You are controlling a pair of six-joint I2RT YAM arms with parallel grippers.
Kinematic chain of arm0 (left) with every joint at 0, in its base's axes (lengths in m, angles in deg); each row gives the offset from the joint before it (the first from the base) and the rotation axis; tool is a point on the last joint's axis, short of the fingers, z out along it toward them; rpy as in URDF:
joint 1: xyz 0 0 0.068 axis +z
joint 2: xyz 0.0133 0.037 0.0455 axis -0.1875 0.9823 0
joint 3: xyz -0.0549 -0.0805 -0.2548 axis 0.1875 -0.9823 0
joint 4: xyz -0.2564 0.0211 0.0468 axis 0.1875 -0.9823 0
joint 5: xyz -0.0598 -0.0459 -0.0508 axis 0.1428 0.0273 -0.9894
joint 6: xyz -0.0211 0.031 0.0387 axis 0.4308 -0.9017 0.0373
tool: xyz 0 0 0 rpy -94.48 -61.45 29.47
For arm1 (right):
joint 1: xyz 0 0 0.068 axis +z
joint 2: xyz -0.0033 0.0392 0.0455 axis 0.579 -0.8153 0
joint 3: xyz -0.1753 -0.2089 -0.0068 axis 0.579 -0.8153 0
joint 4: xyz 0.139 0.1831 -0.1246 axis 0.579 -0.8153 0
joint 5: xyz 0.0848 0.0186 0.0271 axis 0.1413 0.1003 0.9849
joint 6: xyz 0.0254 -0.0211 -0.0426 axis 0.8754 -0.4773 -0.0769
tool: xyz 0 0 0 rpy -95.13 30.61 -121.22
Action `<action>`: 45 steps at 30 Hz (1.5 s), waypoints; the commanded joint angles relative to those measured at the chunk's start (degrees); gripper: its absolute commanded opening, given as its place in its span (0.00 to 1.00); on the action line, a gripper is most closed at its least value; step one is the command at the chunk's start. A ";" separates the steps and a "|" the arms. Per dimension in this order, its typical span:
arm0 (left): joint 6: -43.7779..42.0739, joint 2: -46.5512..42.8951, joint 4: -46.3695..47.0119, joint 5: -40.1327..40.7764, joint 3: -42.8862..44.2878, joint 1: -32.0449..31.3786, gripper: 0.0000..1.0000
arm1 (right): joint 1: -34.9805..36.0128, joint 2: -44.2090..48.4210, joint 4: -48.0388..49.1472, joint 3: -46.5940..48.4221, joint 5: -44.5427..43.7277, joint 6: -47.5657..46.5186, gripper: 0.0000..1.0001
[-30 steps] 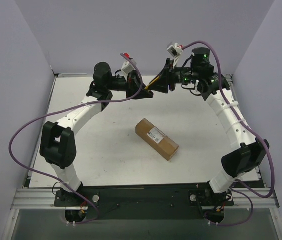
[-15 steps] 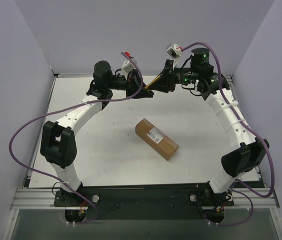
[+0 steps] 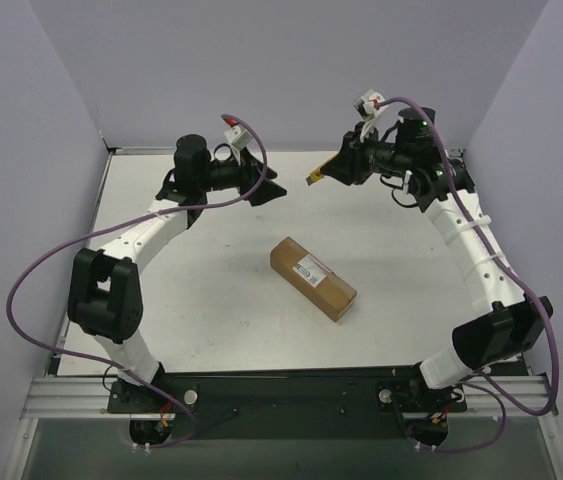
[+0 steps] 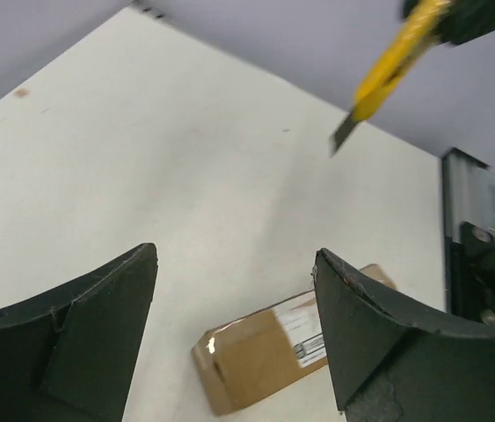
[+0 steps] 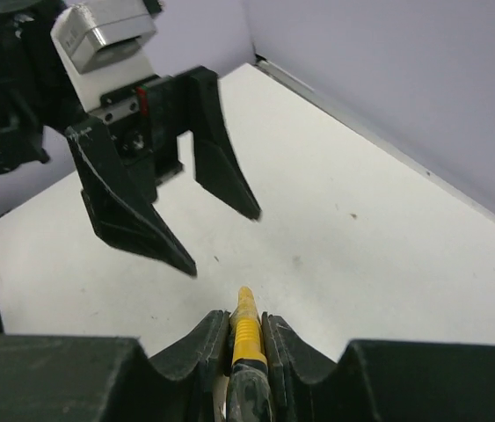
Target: Unpack the express box
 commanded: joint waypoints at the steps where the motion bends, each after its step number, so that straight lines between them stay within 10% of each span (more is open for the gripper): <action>1: -13.14 -8.04 -15.20 16.50 -4.63 1.94 0.80 | -2.11 6.65 -2.10 -5.57 -7.78 -1.64 0.00; 6: -14.46 -8.05 -26.12 15.32 -7.45 -1.39 0.58 | -2.99 7.54 -5.46 -9.97 -15.61 0.82 0.00; 11: -10.62 -6.91 -19.64 14.87 -11.93 -4.47 0.00 | -1.59 9.38 -4.75 -16.73 -20.35 -1.02 0.00; 22: -5.60 3.72 -10.83 8.55 -11.15 -7.46 0.00 | 3.60 16.06 17.20 -35.02 -30.57 3.99 0.00; 45: -4.90 11.81 -11.45 6.79 -10.79 -6.76 0.00 | 14.59 6.13 32.60 -39.42 -30.81 -5.15 0.00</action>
